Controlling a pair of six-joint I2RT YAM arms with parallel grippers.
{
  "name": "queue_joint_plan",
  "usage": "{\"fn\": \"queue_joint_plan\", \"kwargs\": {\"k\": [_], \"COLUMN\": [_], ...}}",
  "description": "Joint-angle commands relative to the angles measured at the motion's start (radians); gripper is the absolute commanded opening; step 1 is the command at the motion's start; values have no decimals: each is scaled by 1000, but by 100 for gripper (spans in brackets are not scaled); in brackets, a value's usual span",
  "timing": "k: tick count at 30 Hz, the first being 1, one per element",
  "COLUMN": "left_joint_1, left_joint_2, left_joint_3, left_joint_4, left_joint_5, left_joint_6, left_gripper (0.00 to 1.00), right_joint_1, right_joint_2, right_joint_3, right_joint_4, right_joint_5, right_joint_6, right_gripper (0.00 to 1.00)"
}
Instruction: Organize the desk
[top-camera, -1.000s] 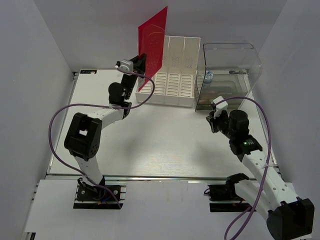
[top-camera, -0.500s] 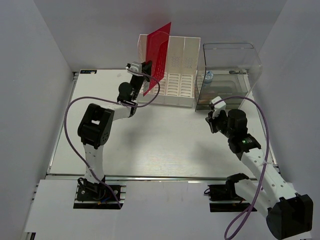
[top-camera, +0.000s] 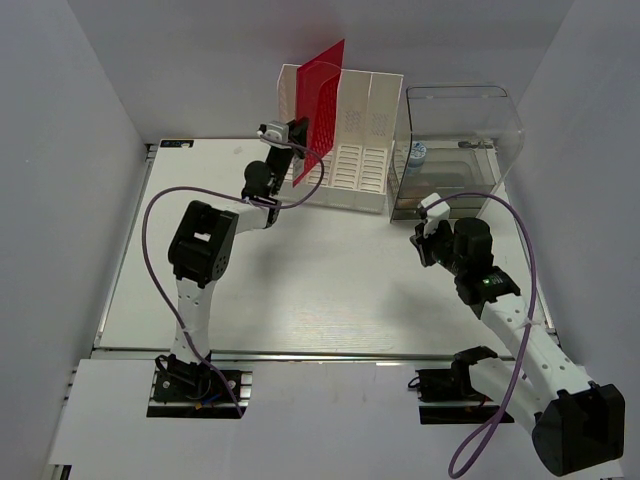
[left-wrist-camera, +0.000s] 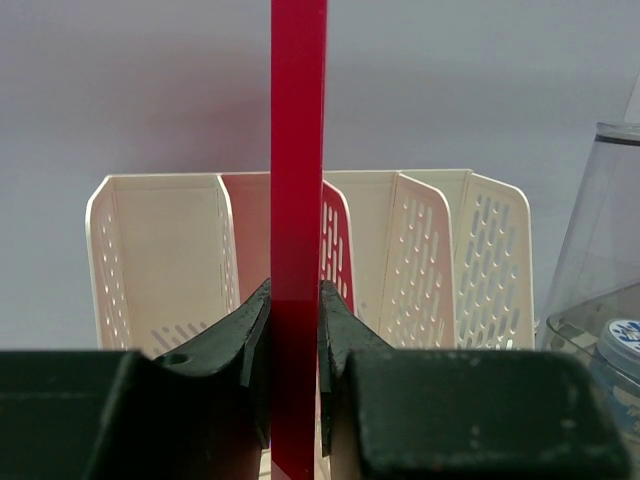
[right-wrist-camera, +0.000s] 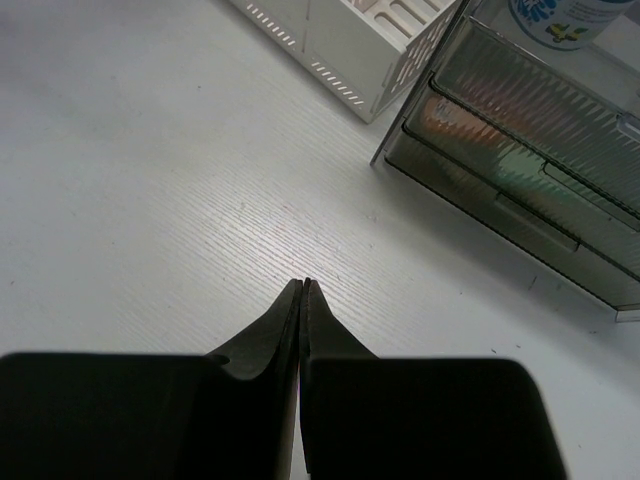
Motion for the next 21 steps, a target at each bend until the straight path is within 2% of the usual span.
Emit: {"fn": "queue_joint_plan", "kwargs": {"k": [1, 7, 21], "left_joint_1": [-5, -5, -5], "left_joint_2": [0, 51, 39], "left_joint_3": [29, 31, 71], "left_joint_4": [399, 505, 506], "left_joint_5": [-3, 5, 77], "left_joint_6": [-25, -74, -21], "left_gripper": [0, 0, 0], "right_joint_1": [-4, -5, -4], "right_joint_2": [6, 10, 19], "right_joint_3": [18, 16, 16], "right_joint_4": [26, 23, 23], "right_joint_5": [-13, -13, -15], "right_joint_6": [-13, -16, -24], "right_gripper": [0, 0, 0]}}
